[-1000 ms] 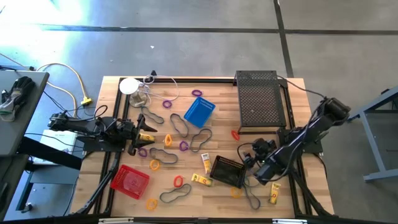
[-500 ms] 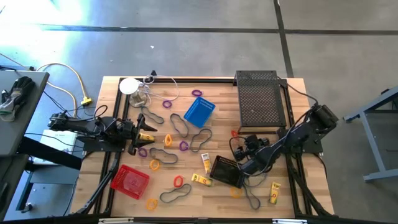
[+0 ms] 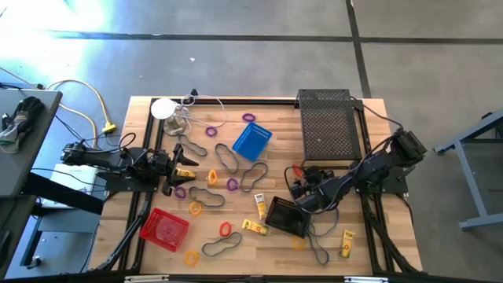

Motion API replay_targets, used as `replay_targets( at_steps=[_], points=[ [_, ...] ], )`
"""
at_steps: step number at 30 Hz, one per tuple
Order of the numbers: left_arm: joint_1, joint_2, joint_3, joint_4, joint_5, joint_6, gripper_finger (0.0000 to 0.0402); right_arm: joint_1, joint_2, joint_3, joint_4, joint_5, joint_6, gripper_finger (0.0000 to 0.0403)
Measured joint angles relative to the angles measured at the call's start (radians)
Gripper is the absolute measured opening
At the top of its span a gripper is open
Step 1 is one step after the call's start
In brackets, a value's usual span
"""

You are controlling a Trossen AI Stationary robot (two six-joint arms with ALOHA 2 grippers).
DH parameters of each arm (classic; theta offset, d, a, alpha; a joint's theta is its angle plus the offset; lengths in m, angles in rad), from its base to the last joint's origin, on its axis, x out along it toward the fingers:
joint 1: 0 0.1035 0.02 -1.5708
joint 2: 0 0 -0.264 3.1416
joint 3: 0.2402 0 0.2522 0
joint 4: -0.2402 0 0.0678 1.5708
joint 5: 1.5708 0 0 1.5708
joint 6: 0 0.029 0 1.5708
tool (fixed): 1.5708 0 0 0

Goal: Pick & Place Office Desk Supplies
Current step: Put the top orange wrist coil keychain into the black bin

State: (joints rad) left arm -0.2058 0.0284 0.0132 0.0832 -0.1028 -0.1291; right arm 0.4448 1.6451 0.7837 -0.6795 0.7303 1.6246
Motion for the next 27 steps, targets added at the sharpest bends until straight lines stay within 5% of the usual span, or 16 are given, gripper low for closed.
replay_targets(
  at_steps=[27],
  points=[
    [0.000, 0.000, 0.000, 0.007, 0.000, 0.008, 0.0238, -0.053, 0.146, 0.000, 0.090, 0.037, -0.002, 0.0298]
  ],
)
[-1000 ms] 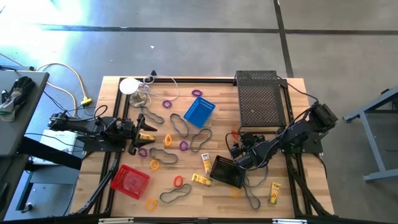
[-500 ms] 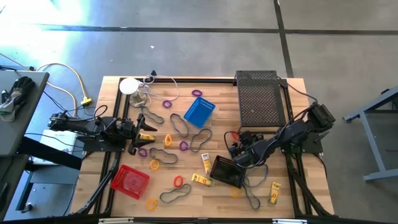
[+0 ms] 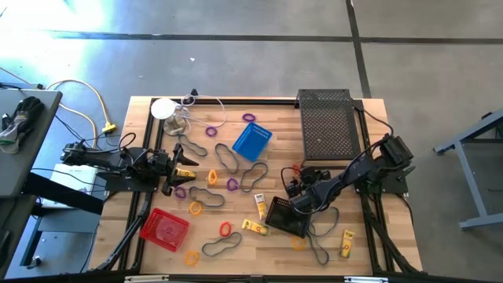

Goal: Pick & Place Office Desk Supplies
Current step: Put the top orange wrist coil keychain into the black bin

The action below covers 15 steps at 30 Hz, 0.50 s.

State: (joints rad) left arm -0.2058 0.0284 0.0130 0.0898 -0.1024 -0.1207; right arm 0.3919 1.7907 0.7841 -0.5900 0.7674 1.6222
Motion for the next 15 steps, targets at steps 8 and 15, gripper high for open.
replay_targets(
  at_steps=[8, 15],
  points=[
    [0.000, 0.000, 0.000, 0.000, 0.000, 0.000, 0.0238, -0.016, 0.001, 0.000, 0.006, 0.016, -0.004, 0.0298],
    [0.000, 0.000, 0.000, -0.005, 0.000, -0.005, 0.0238, -0.028, 0.001, 0.000, 0.005, 0.019, -0.004, 0.0297]
  ],
)
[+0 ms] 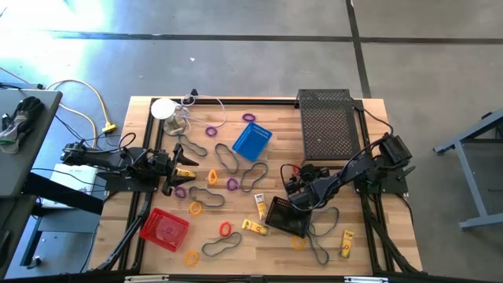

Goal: Pick & Place Office Desk Supplies
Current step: Put the top orange wrist coil keychain into the black bin

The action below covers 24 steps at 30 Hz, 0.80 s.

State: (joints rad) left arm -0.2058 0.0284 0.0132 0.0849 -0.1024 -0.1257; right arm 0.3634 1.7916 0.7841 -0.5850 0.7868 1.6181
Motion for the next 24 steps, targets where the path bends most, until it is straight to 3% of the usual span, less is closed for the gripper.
replay_targets(
  at_steps=[5, 24],
  points=[
    [0.000, 0.000, 0.000, -0.001, 0.000, -0.001, 0.0238, 0.000, 0.000, 0.000, 0.000, -0.001, -0.025, 0.0266],
    [0.000, 0.000, 0.000, -0.006, 0.000, -0.002, 0.0238, 0.001, 0.000, 0.000, -0.001, -0.001, -0.114, 0.0026]
  ],
)
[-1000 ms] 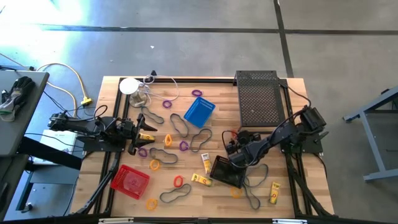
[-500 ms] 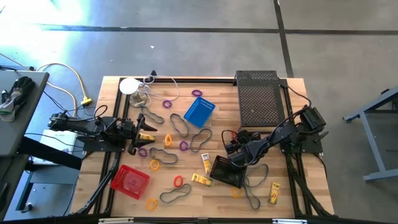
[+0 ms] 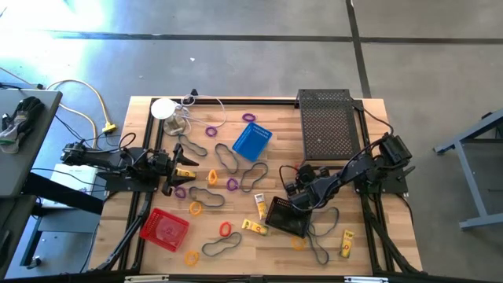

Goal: Pick & Place Office Desk Supplies
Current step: Put the top orange wrist coil keychain into the black bin

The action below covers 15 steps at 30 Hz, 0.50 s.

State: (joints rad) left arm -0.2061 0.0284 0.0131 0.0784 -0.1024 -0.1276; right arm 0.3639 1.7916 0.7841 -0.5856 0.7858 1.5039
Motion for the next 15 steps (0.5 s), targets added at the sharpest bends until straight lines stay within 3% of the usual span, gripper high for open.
replay_targets(
  at_steps=[7, 15],
  points=[
    [0.000, 0.000, 0.000, 0.000, 0.000, -0.002, 0.0238, 0.042, -0.015, 0.000, -0.002, -0.013, -0.039, 0.0026],
    [0.000, 0.000, 0.000, 0.000, 0.000, -0.054, 0.0238, 0.119, -0.149, 0.013, -0.016, -0.020, -0.146, 0.0017]
  ],
)
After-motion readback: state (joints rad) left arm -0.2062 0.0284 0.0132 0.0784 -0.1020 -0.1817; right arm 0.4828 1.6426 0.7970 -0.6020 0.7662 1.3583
